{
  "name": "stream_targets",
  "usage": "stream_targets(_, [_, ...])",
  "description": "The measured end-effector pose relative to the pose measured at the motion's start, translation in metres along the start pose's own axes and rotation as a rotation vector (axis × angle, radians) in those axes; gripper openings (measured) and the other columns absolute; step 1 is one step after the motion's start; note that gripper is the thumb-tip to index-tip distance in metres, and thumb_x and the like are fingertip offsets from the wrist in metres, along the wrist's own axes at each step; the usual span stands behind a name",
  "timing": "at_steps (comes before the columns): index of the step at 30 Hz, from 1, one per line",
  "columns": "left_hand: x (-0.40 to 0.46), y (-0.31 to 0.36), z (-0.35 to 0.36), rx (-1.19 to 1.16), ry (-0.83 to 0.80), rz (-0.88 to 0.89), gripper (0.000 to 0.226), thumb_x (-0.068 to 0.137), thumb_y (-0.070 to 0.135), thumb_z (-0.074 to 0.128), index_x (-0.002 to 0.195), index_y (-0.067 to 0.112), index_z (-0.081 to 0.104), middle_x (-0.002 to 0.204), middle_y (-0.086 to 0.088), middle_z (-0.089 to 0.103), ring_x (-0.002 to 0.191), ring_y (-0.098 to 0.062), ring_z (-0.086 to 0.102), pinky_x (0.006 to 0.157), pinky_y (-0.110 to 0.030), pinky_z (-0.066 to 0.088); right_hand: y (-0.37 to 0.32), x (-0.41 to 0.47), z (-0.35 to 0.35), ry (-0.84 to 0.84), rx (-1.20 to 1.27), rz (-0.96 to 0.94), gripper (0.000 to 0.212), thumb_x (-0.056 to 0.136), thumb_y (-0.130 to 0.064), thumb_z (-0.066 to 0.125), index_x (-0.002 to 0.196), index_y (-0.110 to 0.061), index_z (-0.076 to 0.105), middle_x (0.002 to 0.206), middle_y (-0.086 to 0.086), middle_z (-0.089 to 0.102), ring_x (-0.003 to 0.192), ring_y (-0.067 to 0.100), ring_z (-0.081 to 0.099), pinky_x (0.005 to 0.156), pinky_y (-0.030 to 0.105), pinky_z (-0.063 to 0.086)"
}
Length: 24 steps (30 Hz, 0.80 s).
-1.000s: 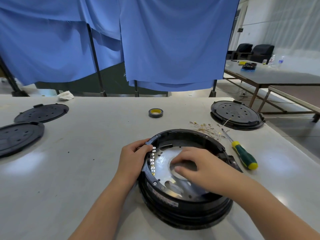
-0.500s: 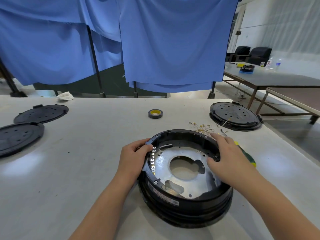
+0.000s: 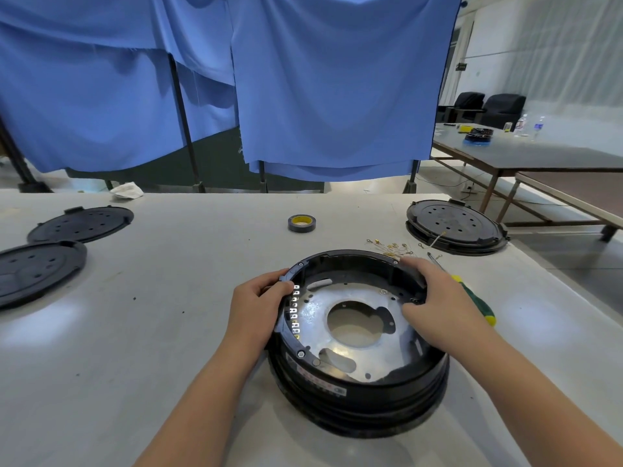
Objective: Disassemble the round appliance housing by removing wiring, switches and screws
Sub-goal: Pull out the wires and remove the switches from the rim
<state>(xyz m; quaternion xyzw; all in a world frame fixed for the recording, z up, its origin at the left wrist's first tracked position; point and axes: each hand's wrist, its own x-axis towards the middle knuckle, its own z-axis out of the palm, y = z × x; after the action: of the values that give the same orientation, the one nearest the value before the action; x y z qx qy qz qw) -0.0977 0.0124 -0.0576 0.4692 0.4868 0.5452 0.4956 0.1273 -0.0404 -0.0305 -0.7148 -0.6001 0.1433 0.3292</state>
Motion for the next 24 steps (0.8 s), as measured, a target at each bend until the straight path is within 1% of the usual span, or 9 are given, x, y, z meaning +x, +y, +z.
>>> stream_targets(3, [0.001,0.001,-0.001,-0.001,0.016,0.006,0.026,0.082,0.003,0.062,0.088,0.023,0.077,0.073,0.004,0.076,0.062,-0.006,0.069,0.052,-0.016,0.051,-0.001,0.004,0.0,0.008,0.01,-0.01,0.074,0.072,-0.002,0.056,0.138,-0.031,0.04,0.13,-0.005,0.054,0.101,0.012,0.051,0.08,0.024,0.04])
stream_targets(6, [0.002,0.0,-0.002,-0.004,0.021,0.005,0.026,0.083,0.004,0.061,0.087,0.025,0.077,0.074,0.003,0.076,0.062,-0.007,0.068,0.053,-0.018,0.052,-0.002,0.01,0.001,0.026,-0.009,-0.021,0.074,0.07,-0.004,0.058,0.137,-0.032,0.042,0.125,-0.006,0.058,0.093,0.009,0.047,0.077,0.022,0.037])
stream_targets(11, [0.008,0.0,-0.007,0.006,0.046,0.003,0.025,0.082,0.005,0.062,0.091,0.023,0.078,0.077,0.003,0.076,0.066,-0.008,0.069,0.058,-0.021,0.052,-0.004,0.018,0.005,0.031,-0.042,-0.009,0.076,0.068,-0.009,0.058,0.136,-0.037,0.041,0.123,-0.008,0.059,0.08,0.01,0.051,0.065,0.023,0.04])
stream_targets(13, [0.01,0.001,-0.01,0.008,0.057,0.005,0.026,0.081,0.005,0.063,0.085,0.025,0.078,0.077,0.003,0.076,0.066,-0.008,0.069,0.058,-0.02,0.053,-0.007,0.022,0.008,0.03,-0.042,-0.022,0.075,0.068,-0.01,0.058,0.136,-0.035,0.042,0.123,-0.008,0.06,0.086,0.011,0.052,0.068,0.022,0.039])
stream_targets(15, [0.012,0.002,-0.014,0.015,0.068,-0.008,0.026,0.081,0.004,0.063,0.08,0.026,0.077,0.076,0.002,0.076,0.066,-0.009,0.069,0.059,-0.021,0.053,-0.01,0.025,0.012,0.015,-0.061,-0.029,0.074,0.068,-0.011,0.059,0.136,-0.033,0.042,0.126,-0.007,0.059,0.1,0.017,0.055,0.076,0.024,0.038])
stream_targets(17, [0.015,0.002,-0.018,0.026,0.066,-0.031,0.024,0.081,0.005,0.064,0.082,0.024,0.077,0.077,0.001,0.076,0.067,-0.011,0.069,0.06,-0.023,0.053,-0.012,0.026,0.015,-0.007,-0.075,-0.028,0.071,0.068,-0.013,0.059,0.135,-0.031,0.044,0.125,-0.007,0.059,0.107,0.018,0.055,0.078,0.024,0.039])
stream_targets(19, [0.017,0.003,-0.021,0.036,0.048,-0.041,0.021,0.082,0.005,0.064,0.087,0.021,0.077,0.078,0.0,0.076,0.066,-0.011,0.07,0.056,-0.02,0.053,-0.011,0.026,0.016,-0.033,-0.073,-0.034,0.066,0.068,-0.014,0.059,0.131,-0.032,0.048,0.121,-0.007,0.06,0.104,0.017,0.055,0.078,0.024,0.039])
stream_targets(22, [0.019,0.002,-0.022,0.064,0.036,-0.026,0.019,0.083,0.007,0.065,0.087,0.021,0.077,0.077,0.002,0.076,0.064,-0.007,0.07,0.052,-0.016,0.052,-0.006,0.029,0.014,-0.094,-0.016,-0.043,0.057,0.071,-0.017,0.06,0.126,-0.034,0.052,0.112,-0.011,0.056,0.089,0.01,0.055,0.073,0.024,0.041])
stream_targets(24, [0.02,0.001,-0.023,0.084,0.037,-0.012,0.017,0.084,0.01,0.065,0.086,0.023,0.077,0.077,0.003,0.076,0.065,-0.006,0.07,0.054,-0.016,0.051,0.0,0.033,0.013,-0.119,0.049,-0.05,0.048,0.078,-0.021,0.058,0.125,-0.033,0.053,0.115,-0.01,0.056,0.092,0.009,0.057,0.077,0.025,0.044])
